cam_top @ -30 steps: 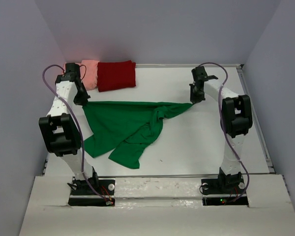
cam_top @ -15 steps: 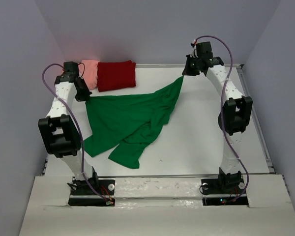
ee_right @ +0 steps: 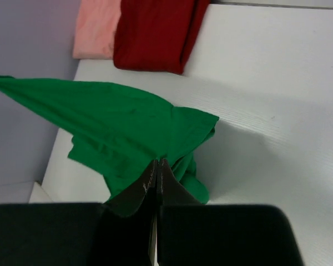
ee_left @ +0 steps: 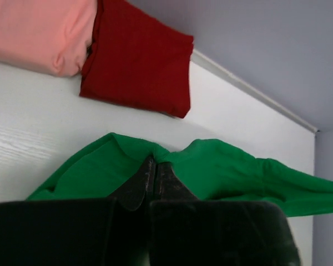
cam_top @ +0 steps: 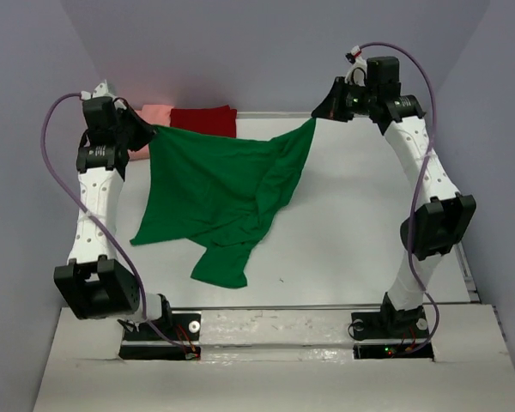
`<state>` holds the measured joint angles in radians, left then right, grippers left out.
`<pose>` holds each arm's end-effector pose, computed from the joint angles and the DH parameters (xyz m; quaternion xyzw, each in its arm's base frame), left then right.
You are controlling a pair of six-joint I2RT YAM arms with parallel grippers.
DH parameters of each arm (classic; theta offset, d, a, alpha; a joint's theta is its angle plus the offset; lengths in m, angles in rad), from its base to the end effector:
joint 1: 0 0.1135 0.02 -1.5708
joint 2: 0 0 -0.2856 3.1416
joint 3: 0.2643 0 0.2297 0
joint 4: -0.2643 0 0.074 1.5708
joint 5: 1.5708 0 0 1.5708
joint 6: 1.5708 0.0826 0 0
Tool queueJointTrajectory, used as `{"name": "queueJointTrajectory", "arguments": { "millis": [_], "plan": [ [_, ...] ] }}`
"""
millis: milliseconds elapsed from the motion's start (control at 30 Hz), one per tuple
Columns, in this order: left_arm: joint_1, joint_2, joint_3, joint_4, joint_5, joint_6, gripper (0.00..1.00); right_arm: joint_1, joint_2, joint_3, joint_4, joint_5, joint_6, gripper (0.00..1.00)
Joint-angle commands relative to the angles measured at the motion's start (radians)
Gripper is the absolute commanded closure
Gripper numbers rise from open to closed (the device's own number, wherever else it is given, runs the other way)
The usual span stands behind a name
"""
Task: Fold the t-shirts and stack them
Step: Flatten the tshirt out
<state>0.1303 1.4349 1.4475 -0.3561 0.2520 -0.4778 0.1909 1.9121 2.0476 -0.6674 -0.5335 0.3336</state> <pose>0.3470 0.0247 0.4074 -0.1738 0.7955 -0.2000 0.5449 0.4361 0.1271 0.3984 -0.0708 0.8446 0.3451 0.4032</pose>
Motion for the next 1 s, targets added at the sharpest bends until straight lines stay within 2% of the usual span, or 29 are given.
{"name": "queueJointTrajectory", "arguments": {
  "millis": [0,300,433,533,733,967],
  "plan": [
    [-0.005,-0.123,0.017,0.066,0.036,-0.078,1.0,-0.007,-0.148,-0.049,0.058,-0.121,0.094,1.0],
    [-0.006,-0.373,0.001,0.051,-0.014,-0.146,1.0,-0.007,-0.473,-0.139,0.074,-0.258,0.179,1.0],
    [-0.006,-0.462,0.034,0.088,-0.081,-0.166,1.0,-0.007,-0.571,-0.101,0.081,-0.257,0.168,1.0],
    [-0.006,-0.495,0.094,0.08,-0.126,-0.159,1.0,-0.007,-0.596,-0.034,0.063,-0.234,0.145,1.0],
    [-0.006,-0.482,0.287,0.046,-0.312,-0.096,1.0,-0.007,-0.623,0.115,0.058,-0.149,0.093,1.0],
    [-0.006,-0.533,0.298,0.066,-0.433,-0.07,1.0,-0.007,-0.66,0.166,0.063,0.015,-0.01,1.0]
  ]
}}
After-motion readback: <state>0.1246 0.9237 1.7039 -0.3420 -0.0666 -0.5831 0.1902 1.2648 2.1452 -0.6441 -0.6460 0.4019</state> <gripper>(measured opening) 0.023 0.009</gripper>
